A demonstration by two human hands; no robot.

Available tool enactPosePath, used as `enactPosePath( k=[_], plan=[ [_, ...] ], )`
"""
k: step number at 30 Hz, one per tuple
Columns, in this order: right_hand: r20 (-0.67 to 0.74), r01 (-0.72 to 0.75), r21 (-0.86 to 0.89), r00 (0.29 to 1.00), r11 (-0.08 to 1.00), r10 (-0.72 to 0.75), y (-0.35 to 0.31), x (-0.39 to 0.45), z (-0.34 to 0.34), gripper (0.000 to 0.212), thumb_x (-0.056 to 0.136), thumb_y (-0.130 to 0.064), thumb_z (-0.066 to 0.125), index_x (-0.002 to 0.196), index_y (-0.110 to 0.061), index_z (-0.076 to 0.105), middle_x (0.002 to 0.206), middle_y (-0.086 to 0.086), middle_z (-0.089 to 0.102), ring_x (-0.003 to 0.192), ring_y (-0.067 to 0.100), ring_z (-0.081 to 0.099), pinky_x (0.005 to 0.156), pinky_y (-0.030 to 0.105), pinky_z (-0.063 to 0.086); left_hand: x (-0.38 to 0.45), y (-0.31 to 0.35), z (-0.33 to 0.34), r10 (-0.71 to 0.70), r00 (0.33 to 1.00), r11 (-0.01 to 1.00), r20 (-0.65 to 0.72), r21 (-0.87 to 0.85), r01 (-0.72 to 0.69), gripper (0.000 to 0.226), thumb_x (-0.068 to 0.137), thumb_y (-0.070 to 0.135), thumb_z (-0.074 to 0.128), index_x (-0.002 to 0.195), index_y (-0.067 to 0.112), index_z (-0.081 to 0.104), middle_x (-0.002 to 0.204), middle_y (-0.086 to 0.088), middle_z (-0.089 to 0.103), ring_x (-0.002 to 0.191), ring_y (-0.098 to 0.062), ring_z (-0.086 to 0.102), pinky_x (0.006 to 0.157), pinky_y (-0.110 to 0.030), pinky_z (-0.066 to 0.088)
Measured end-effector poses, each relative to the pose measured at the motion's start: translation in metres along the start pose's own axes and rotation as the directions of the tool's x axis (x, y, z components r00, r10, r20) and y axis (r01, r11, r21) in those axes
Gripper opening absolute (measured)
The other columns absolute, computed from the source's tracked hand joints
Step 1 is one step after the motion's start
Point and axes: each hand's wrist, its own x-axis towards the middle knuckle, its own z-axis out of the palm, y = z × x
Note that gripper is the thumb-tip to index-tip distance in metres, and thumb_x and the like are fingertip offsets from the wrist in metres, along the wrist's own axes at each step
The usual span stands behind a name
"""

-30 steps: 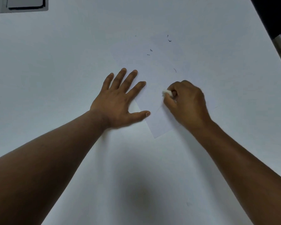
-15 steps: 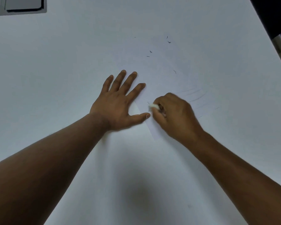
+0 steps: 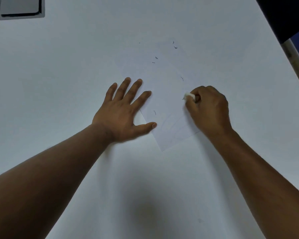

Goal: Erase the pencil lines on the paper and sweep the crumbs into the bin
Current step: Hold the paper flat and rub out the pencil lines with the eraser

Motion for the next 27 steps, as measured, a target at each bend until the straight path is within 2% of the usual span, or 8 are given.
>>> enactPosePath(
  k=[6,9,12,17,20,23,25,27],
  plan=[
    [0.06,0.152,0.021,0.986,0.988,-0.153,-0.024,-0.021,0.01,0.015,0.091,-0.021,0.061,0.082,-0.009,0.064,0.078,0.007,0.058,0.067,0.023,0.054,0.061,0.033,0.043,-0.001,0.0,0.001,0.004,1.0,1.0,-0.028,-0.012,-0.004,0.096,0.086,0.089,0.02,0.164,0.033,0.014,0.174,0.0,-0.002,0.16,-0.025,-0.01,0.128,-0.052,-0.001],
    [-0.05,0.033,-0.049,0.998,0.998,-0.035,0.008,-0.004,-0.006,0.015,0.089,-0.021,0.062,0.081,-0.009,0.064,0.078,0.01,0.061,0.071,0.029,0.058,0.066,0.035,0.041,-0.001,0.0,0.001,0.002,1.0,1.0,-0.022,-0.02,-0.003,0.096,0.086,0.09,0.02,0.164,0.035,0.013,0.174,0.001,-0.003,0.159,-0.024,-0.011,0.128,-0.051,-0.003],
    [-0.071,-0.165,0.007,0.984,0.986,0.165,0.029,0.007,-0.026,0.017,0.089,-0.027,0.064,0.083,-0.011,0.065,0.08,0.004,0.062,0.076,0.021,0.058,0.069,0.029,0.042,0.0,0.0,0.0,0.001,1.0,1.0,-0.02,-0.013,-0.001,0.096,0.086,0.09,0.02,0.164,0.035,0.013,0.174,0.002,-0.004,0.159,-0.023,-0.012,0.128,-0.051,-0.003],
    [0.023,-0.178,0.242,0.984,0.954,0.178,-0.001,-0.008,-0.027,0.012,0.087,-0.027,0.07,0.082,-0.016,0.067,0.076,-0.002,0.061,0.069,0.013,0.057,0.066,0.028,0.048,-0.001,0.0,0.0,0.005,0.999,0.999,-0.033,-0.032,-0.006,0.096,0.086,0.089,0.023,0.164,0.034,0.017,0.174,0.002,-0.002,0.159,-0.023,-0.012,0.128,-0.052,-0.001],
    [0.11,-0.252,0.367,0.968,0.896,0.227,-0.016,-0.017,-0.02,0.012,0.091,-0.03,0.068,0.083,-0.021,0.068,0.073,-0.003,0.065,0.067,0.01,0.059,0.063,0.021,0.048,-0.001,0.0,0.001,0.004,0.999,0.999,-0.031,-0.037,-0.005,0.095,0.086,0.089,0.024,0.164,0.036,0.016,0.174,0.003,-0.003,0.159,-0.021,-0.014,0.128,-0.051,-0.002],
    [0.121,-0.314,0.423,0.949,0.85,0.29,-0.018,-0.021,-0.014,0.007,0.092,-0.029,0.066,0.091,-0.023,0.069,0.074,-0.001,0.068,0.067,0.011,0.059,0.064,0.017,0.047,-0.002,-0.002,0.001,0.012,0.999,0.997,-0.045,-0.07,-0.015,0.089,0.089,0.084,0.026,0.164,0.035,0.021,0.174,0.004,0.001,0.16,-0.021,-0.01,0.129,-0.05,-0.001],
    [0.117,-0.344,0.444,0.938,0.827,0.327,-0.015,-0.02,-0.012,0.011,0.095,-0.027,0.063,0.099,-0.022,0.072,0.078,-0.005,0.071,0.069,0.009,0.061,0.071,0.02,0.052,-0.001,-0.003,0.002,0.001,0.997,0.991,-0.079,-0.131,-0.012,0.083,0.093,0.077,0.028,0.162,0.031,0.027,0.173,0.003,0.009,0.16,-0.023,-0.001,0.128,-0.051,0.004],
    [0.123,-0.36,0.48,0.931,0.8,0.345,-0.011,-0.019,-0.011,0.015,0.097,-0.025,0.059,0.098,-0.024,0.074,0.084,-0.016,0.072,0.074,0.004,0.065,0.078,0.032,0.057,0.001,-0.003,0.001,-0.024,0.987,0.98,-0.161,-0.197,-0.008,0.077,0.097,0.068,0.033,0.16,0.024,0.036,0.171,-0.002,0.022,0.159,-0.028,0.011,0.126,-0.054,0.013]
  ],
)
